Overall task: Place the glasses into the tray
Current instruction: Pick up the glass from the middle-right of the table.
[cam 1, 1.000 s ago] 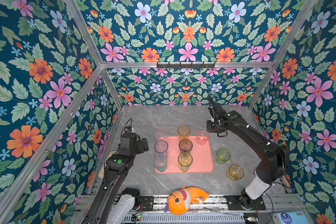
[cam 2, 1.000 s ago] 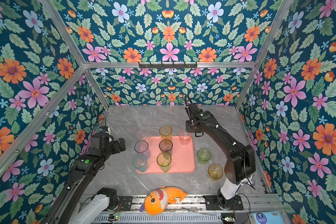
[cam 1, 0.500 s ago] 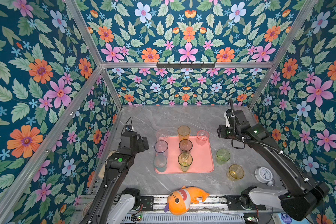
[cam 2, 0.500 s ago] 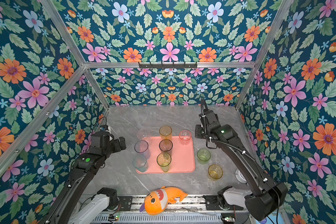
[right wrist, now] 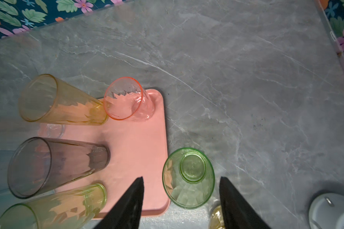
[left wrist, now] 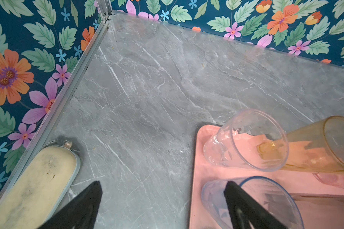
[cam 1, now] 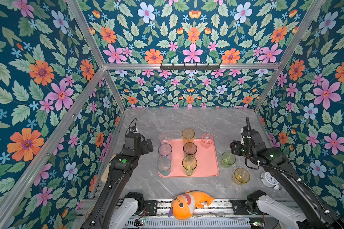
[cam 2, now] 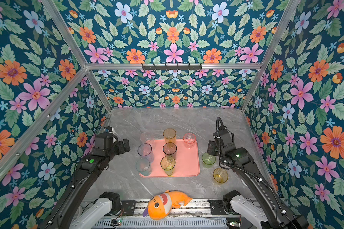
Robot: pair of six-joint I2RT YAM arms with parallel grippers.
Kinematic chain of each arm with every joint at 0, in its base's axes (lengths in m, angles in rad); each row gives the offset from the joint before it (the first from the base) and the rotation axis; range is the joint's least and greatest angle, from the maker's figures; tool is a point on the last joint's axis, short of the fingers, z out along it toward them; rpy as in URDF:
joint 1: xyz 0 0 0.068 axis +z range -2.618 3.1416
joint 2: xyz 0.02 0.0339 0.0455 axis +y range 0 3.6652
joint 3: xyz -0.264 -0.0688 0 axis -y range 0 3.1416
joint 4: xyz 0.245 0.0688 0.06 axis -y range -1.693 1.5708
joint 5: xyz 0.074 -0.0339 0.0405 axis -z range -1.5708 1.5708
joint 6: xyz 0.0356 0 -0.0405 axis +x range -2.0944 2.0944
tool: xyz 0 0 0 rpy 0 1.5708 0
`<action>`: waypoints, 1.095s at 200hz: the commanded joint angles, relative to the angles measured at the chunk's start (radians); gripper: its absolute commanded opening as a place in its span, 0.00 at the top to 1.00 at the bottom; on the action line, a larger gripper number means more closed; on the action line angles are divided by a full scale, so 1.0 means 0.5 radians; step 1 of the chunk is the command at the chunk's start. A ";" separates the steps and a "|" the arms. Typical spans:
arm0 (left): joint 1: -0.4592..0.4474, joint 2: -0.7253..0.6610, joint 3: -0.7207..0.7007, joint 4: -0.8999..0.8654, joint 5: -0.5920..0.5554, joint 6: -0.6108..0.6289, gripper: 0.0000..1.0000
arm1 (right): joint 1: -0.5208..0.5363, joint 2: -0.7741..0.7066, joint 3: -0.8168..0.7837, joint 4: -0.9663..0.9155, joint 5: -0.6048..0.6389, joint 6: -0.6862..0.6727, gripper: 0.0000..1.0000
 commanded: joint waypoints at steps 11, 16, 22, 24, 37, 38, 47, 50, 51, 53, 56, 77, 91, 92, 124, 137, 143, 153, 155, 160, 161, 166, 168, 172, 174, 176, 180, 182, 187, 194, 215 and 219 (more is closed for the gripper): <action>0.000 -0.001 -0.004 0.052 0.022 -0.018 0.01 | -0.104 -0.043 -0.114 -0.025 -0.054 0.133 0.38; 0.000 0.000 -0.006 0.052 0.022 -0.016 0.01 | -0.120 -0.042 -0.133 -0.030 -0.069 0.146 0.38; 0.000 0.000 -0.008 0.050 0.022 -0.017 0.01 | -0.130 -0.047 -0.153 -0.033 -0.084 0.159 0.38; 0.000 0.000 -0.009 0.050 0.022 -0.018 0.01 | -0.131 -0.046 -0.159 -0.032 -0.087 0.164 0.38; 0.001 -0.006 -0.012 0.050 0.022 -0.019 0.01 | -0.136 -0.044 -0.196 -0.044 -0.079 0.197 0.38; 0.001 -0.007 -0.014 0.050 0.022 -0.019 0.01 | -0.135 -0.043 -0.200 -0.044 -0.080 0.200 0.37; 0.000 -0.007 -0.017 0.050 0.022 -0.022 0.01 | -0.137 -0.038 -0.224 -0.047 -0.092 0.219 0.37; 0.002 -0.012 -0.016 0.050 0.024 -0.022 0.01 | -0.135 -0.035 -0.232 -0.048 -0.096 0.226 0.38; 0.001 -0.012 -0.017 0.050 0.023 -0.024 0.01 | -0.134 -0.035 -0.235 -0.048 -0.098 0.230 0.38; 0.000 -0.010 -0.020 0.050 0.022 -0.023 0.01 | -0.134 -0.033 -0.240 -0.047 -0.099 0.233 0.38; 0.000 -0.010 -0.021 0.050 0.022 -0.022 0.01 | -0.134 -0.030 -0.247 -0.047 -0.100 0.240 0.38; 0.000 -0.013 -0.026 0.049 0.025 -0.025 0.01 | -0.134 -0.011 -0.288 -0.047 -0.099 0.267 0.38; 0.000 -0.016 -0.029 0.047 0.027 -0.025 0.01 | -0.136 0.001 -0.316 -0.047 -0.067 0.278 0.38; 0.002 -0.016 -0.030 0.047 0.028 -0.027 0.01 | -0.137 0.001 -0.318 -0.047 -0.065 0.280 0.38; 0.001 -0.025 -0.040 0.047 0.031 -0.030 0.01 | -0.138 0.038 -0.377 -0.023 -0.049 0.291 0.38; 0.003 -0.027 -0.043 0.045 0.034 -0.028 0.01 | -0.140 0.053 -0.408 -0.006 -0.030 0.302 0.39; 0.002 -0.029 -0.045 0.042 0.034 -0.031 0.01 | -0.141 0.059 -0.422 0.000 -0.027 0.306 0.39; 0.000 -0.032 -0.049 0.044 0.032 -0.034 0.01 | -0.144 0.071 -0.447 0.018 -0.031 0.315 0.40; 0.000 -0.034 -0.049 0.044 0.034 -0.032 0.01 | -0.144 0.074 -0.451 0.021 -0.030 0.318 0.40; 0.001 -0.034 -0.049 0.044 0.034 -0.032 0.01 | -0.147 0.077 -0.463 0.033 -0.037 0.319 0.40; 0.001 -0.034 -0.049 0.044 0.034 -0.032 0.01 | -0.147 0.078 -0.465 0.036 -0.039 0.319 0.40; 0.000 -0.034 -0.050 0.044 0.034 -0.034 0.01 | -0.153 0.081 -0.477 0.049 -0.044 0.322 0.40; 0.000 -0.034 -0.051 0.044 0.034 -0.035 0.01 | -0.150 0.084 -0.483 0.054 -0.044 0.325 0.40; 0.001 -0.035 -0.052 0.044 0.037 -0.034 0.01 | -0.153 0.088 -0.490 0.065 -0.047 0.327 0.41; 0.000 -0.034 -0.052 0.044 0.037 -0.032 0.01 | -0.154 0.089 -0.496 0.070 -0.049 0.328 0.41; 0.000 -0.035 -0.052 0.042 0.036 -0.034 0.01 | -0.155 0.090 -0.500 0.076 -0.052 0.328 0.41; 0.000 -0.035 -0.052 0.039 0.037 -0.034 0.01 | -0.156 0.095 -0.510 0.085 -0.055 0.330 0.41; 0.001 -0.034 -0.052 0.041 0.037 -0.034 0.01 | -0.156 0.098 -0.514 0.088 -0.054 0.330 0.42; 0.002 -0.035 -0.052 0.041 0.036 -0.034 0.01 | -0.157 0.104 -0.521 0.097 -0.054 0.331 0.42; 0.000 -0.034 -0.050 0.036 0.037 -0.034 0.01 | -0.161 0.112 -0.530 0.114 -0.057 0.332 0.42; 0.000 -0.035 -0.049 0.038 0.039 -0.032 0.01 | -0.165 0.150 -0.553 0.155 -0.068 0.337 0.45; 0.002 -0.036 -0.049 0.036 0.039 -0.034 0.01 | -0.166 0.156 -0.553 0.165 -0.069 0.335 0.45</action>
